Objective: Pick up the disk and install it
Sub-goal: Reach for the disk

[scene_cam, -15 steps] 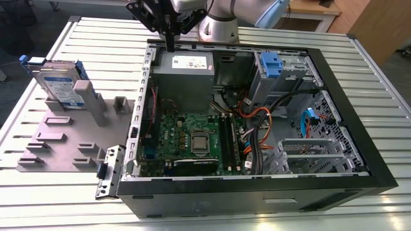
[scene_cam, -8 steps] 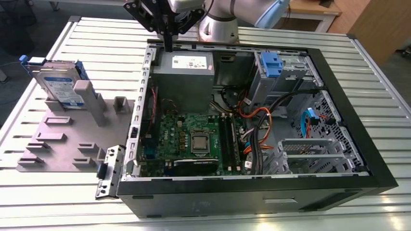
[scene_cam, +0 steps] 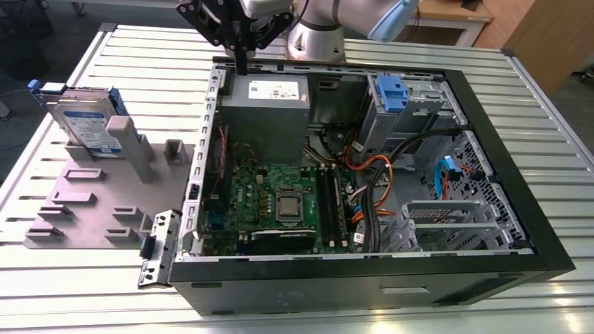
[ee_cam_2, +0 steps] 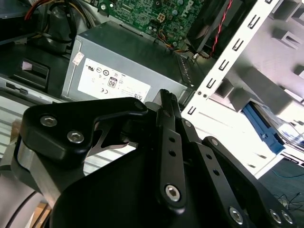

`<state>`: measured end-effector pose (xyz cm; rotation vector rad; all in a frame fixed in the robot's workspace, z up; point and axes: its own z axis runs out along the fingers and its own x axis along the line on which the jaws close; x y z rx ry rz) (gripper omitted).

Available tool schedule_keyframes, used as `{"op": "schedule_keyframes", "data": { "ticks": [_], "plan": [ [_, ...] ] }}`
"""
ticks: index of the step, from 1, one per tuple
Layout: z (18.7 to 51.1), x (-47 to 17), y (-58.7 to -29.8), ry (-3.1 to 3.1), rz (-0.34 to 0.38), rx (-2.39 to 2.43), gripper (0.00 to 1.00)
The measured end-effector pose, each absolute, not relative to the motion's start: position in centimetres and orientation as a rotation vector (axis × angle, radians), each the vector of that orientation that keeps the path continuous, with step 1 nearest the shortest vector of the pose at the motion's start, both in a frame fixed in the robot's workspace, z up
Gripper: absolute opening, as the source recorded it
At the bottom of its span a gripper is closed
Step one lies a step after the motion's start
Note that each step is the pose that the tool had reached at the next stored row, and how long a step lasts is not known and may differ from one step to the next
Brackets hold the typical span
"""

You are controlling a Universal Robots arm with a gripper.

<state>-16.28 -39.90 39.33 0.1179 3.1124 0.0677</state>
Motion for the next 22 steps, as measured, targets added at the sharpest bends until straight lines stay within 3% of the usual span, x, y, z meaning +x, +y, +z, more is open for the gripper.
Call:
{"op": "schedule_keyframes", "data": {
  "ticks": [22],
  "plan": [
    [39.3, -18.0, -39.9, 3.112, 0.068, 0.118, 0.11]
  ]
}}
